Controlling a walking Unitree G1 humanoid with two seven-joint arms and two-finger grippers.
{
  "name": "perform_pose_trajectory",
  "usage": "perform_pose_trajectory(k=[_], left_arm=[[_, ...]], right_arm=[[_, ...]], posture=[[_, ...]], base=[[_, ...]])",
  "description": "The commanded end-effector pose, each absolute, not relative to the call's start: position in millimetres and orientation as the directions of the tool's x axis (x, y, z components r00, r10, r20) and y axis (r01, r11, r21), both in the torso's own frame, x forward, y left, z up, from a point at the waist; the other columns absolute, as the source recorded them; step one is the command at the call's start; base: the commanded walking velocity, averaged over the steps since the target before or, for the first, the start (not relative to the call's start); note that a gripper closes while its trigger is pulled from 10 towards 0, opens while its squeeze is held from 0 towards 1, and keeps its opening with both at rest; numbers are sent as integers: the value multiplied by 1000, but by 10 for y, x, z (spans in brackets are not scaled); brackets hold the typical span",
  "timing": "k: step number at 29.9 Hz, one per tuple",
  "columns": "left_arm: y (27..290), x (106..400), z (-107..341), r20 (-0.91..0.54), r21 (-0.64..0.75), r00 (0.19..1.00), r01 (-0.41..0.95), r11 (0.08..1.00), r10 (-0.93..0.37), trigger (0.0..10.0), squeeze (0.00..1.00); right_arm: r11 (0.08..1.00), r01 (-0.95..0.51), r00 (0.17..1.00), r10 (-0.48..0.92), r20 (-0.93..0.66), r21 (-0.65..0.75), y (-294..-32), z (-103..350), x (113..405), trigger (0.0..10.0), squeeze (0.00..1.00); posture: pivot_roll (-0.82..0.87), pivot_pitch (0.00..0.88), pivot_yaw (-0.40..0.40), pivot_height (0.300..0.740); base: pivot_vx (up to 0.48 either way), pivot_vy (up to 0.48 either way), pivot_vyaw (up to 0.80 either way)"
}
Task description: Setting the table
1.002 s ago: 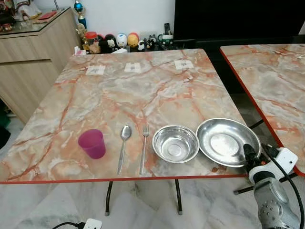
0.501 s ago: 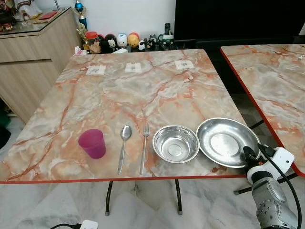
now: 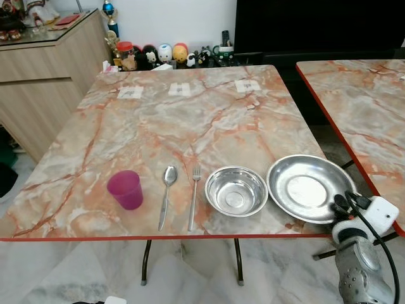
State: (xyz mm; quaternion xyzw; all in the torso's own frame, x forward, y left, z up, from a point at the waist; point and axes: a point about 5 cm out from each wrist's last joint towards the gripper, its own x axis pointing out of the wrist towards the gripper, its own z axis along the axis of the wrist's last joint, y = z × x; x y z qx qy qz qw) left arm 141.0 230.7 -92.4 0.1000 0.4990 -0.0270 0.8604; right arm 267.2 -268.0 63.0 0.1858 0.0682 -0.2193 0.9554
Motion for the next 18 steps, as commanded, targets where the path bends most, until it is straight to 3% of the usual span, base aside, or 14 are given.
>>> perform_pose_trajectory(k=[1,6,10,14,15,16,18], left_arm=[[2286,1395,-936,-868,150,493,155,976,55,10000,0],[2288,1401,-935,-869,167,491,165,972,66,10000,0],[2314,1414,-926,-863,183,497,138,973,92,10000,0],[2330,1428,-917,-860,191,502,141,971,96,10000,0],[2345,1434,-911,-857,195,505,136,971,101,10000,0],[2353,1435,-909,-856,199,505,135,971,106,10000,0],[2357,1436,-907,-856,202,505,134,970,109,10000,0]], right_arm=[[835,461,887,-437,-147,299,-2772,735,2648,0,0],[866,437,888,-458,34,243,-2779,1028,2725,0,0],[789,477,831,-548,94,387,-2706,1165,2763,0,0],[806,414,842,-516,160,423,-2483,1284,2828,353,0],[828,374,846,-489,212,419,-2419,1385,2851,1647,0],[837,353,846,-476,241,417,-2395,1445,2867,4039,0],[844,339,845,-468,260,416,-2379,1486,2877,4039,0]], posture=[[-144,0,41,740],[-144,0,40,740],[-129,0,44,740],[-124,0,50,740],[-123,0,50,740],[-127,0,52,740],[-127,0,52,740]], base=[[0,0,0],[0,0,0],[0,0,0],[0,0,0],[0,0,0],[0,0,0],[0,0,0]])
